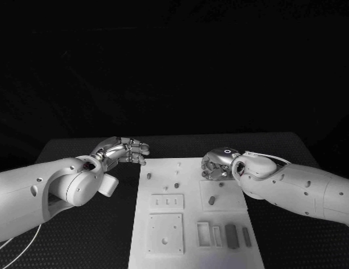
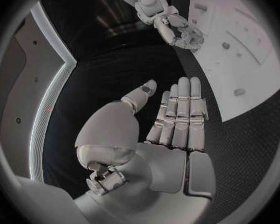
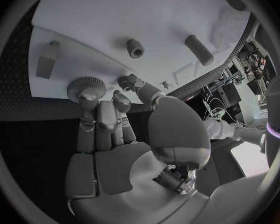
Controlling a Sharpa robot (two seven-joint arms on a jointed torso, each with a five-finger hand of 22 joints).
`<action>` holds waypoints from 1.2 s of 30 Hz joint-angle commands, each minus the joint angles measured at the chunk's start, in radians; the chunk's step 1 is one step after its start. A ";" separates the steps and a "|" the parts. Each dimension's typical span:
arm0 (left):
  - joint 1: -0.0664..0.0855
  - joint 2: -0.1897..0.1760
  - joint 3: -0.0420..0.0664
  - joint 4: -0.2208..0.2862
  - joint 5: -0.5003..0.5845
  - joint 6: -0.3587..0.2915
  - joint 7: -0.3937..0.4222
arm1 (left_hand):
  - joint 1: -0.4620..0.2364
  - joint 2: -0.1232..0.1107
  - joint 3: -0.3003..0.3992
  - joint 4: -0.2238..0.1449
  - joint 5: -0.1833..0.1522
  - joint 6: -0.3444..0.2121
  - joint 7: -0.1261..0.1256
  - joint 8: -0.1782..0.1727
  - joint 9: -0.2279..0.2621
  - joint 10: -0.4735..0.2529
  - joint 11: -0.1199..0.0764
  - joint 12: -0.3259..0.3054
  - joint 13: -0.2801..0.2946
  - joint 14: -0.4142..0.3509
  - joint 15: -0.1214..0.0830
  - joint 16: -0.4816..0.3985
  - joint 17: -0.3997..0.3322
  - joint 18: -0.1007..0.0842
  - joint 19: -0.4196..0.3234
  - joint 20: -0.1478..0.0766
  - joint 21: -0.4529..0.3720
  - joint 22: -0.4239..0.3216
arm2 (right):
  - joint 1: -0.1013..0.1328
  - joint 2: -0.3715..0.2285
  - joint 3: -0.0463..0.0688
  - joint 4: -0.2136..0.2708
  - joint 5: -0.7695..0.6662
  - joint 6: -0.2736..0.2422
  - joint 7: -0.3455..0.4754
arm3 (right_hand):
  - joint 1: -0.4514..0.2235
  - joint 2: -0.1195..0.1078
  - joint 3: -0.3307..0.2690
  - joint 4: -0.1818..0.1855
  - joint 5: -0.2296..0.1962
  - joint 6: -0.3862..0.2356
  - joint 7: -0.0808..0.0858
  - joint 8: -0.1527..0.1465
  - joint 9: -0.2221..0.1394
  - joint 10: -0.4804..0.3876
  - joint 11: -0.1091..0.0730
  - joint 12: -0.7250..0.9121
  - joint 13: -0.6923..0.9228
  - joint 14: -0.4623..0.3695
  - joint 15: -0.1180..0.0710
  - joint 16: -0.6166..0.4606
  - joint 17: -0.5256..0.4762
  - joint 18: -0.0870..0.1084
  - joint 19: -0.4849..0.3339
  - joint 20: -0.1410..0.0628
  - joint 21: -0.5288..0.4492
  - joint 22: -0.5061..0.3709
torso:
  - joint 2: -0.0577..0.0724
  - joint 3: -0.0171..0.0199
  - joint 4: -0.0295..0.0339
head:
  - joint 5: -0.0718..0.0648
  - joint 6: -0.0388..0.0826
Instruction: Assemble the parts on the task board
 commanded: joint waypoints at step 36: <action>0.003 0.002 0.001 -0.009 -0.004 0.019 0.008 | -0.011 0.001 -0.003 0.001 -0.003 0.000 0.004 -0.008 -0.003 0.003 0.007 -0.009 -0.002 0.007 0.000 -0.013 0.006 0.006 0.001 -0.012 -0.011 -0.001 | -0.007 0.006 -0.004 0.001 -0.033 0.018 -0.003 | -0.014 0.041 0.001 0.003 0.002 0.102 -0.024 0.047 0.032 0.011 -0.020 0.018 -0.006 0.021 -0.021 0.027 0.019 0.045 -0.004 -0.014 0.028 0.021 | 0.023 0.0017 -0.0014 | 0.000 -0.003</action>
